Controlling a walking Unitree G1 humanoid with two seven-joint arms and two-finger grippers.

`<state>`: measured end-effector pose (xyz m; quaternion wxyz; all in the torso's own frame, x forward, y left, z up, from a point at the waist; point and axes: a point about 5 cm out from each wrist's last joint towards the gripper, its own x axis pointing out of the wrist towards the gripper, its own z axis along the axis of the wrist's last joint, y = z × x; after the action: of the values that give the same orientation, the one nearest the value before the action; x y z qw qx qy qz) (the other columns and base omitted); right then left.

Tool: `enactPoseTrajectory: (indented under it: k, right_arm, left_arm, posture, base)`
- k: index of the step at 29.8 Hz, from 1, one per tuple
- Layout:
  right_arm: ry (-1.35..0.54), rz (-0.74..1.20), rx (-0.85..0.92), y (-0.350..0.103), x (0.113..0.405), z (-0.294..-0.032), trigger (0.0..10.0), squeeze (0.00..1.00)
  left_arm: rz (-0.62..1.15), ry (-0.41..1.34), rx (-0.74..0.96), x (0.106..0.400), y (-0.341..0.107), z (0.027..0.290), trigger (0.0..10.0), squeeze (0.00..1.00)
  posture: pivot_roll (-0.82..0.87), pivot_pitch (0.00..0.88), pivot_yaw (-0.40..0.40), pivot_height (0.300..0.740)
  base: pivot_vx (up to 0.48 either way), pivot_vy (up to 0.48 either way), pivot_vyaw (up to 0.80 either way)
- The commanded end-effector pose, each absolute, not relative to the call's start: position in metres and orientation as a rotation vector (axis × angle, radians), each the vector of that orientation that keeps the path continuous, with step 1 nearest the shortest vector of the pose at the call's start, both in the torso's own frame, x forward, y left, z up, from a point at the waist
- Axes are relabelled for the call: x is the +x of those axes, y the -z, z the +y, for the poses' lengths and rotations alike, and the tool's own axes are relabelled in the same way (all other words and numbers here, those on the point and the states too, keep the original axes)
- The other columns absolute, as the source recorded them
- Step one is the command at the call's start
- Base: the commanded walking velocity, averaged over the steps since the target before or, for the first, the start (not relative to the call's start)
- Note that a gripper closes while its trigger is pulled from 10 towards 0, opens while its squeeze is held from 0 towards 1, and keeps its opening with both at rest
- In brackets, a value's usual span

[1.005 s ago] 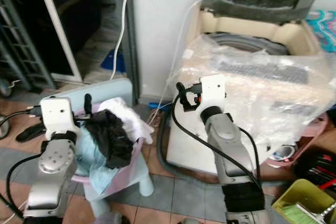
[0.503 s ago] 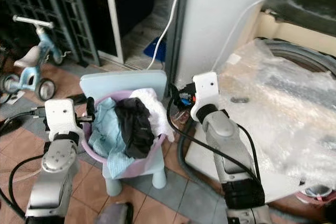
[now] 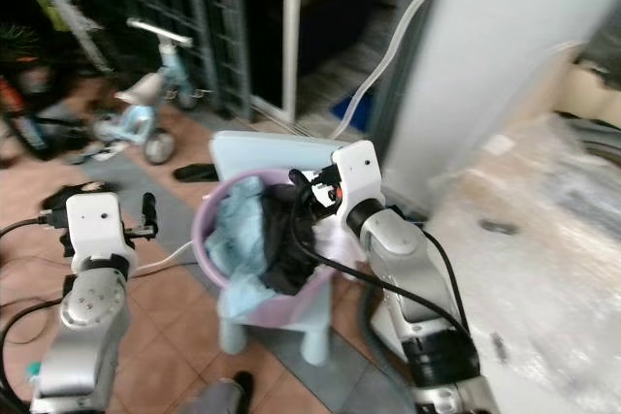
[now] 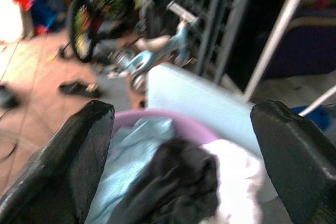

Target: Clothes washing

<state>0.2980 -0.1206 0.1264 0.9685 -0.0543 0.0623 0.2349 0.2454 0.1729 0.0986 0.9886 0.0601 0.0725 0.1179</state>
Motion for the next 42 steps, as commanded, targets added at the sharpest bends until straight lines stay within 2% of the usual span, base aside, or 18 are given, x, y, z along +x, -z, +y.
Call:
enactPoseTrajectory:
  k: [1,5,11,19,25,30,35,42]
  right_arm:
    - [-0.5,0.151,-0.117,-0.123,0.297,-0.116,10.0,0.0]
    - [-0.493,0.222,-0.133,-0.11,0.295,-0.115,10.0,0.0]
    - [-0.44,0.274,-0.084,-0.102,0.295,-0.117,10.0,0.0]
    - [-0.395,0.339,-0.082,-0.092,0.291,-0.12,10.0,0.0]
    - [-0.35,0.357,-0.068,-0.087,0.287,-0.122,10.0,0.0]
    - [-0.368,0.371,-0.053,-0.084,0.283,-0.12,10.0,0.0]
    - [-0.467,0.43,-0.054,-0.077,0.274,-0.112,10.0,0.0]
    - [-0.512,0.532,-0.099,-0.053,0.271,-0.106,10.0,0.0]
  left_arm:
    - [0.159,-0.241,0.137,0.244,-0.099,0.175,10.0,0.0]
    - [0.216,-0.243,0.133,0.24,-0.091,0.177,10.0,0.0]
    - [0.211,-0.217,0.127,0.235,-0.092,0.178,10.0,0.0]
    - [0.211,-0.195,0.119,0.235,-0.093,0.178,10.0,0.0]
    - [0.218,-0.177,0.116,0.236,-0.092,0.176,10.0,0.0]
    - [0.224,-0.185,0.114,0.237,-0.093,0.176,10.0,0.0]
    - [0.235,-0.209,0.128,0.234,-0.091,0.178,10.0,0.0]
    - [0.294,-0.214,0.181,0.214,-0.085,0.188,10.0,0.0]
  posture:
    - [0.03,0.0,-0.058,0.74]
    - [0.04,0.0,-0.057,0.74]
    - [0.04,0.0,-0.056,0.74]
    - [0.03,0.0,-0.05,0.74]
    - [0.03,0.0,-0.037,0.74]
    - [0.03,0.0,-0.039,0.74]
    - [0.04,0.0,-0.044,0.74]
    - [0.09,0.038,-0.062,0.74]
  base:
    - [0.0,0.0,0.8]
    - [0.0,0.0,0.74]
    - [0.0,0.0,0.0]
    - [0.323,0.0,-0.44]
    - [0.382,0.0,0.0]
    - [0.129,0.0,0.0]
    - [0.0,0.0,0.0]
    - [0.0,0.0,0.0]
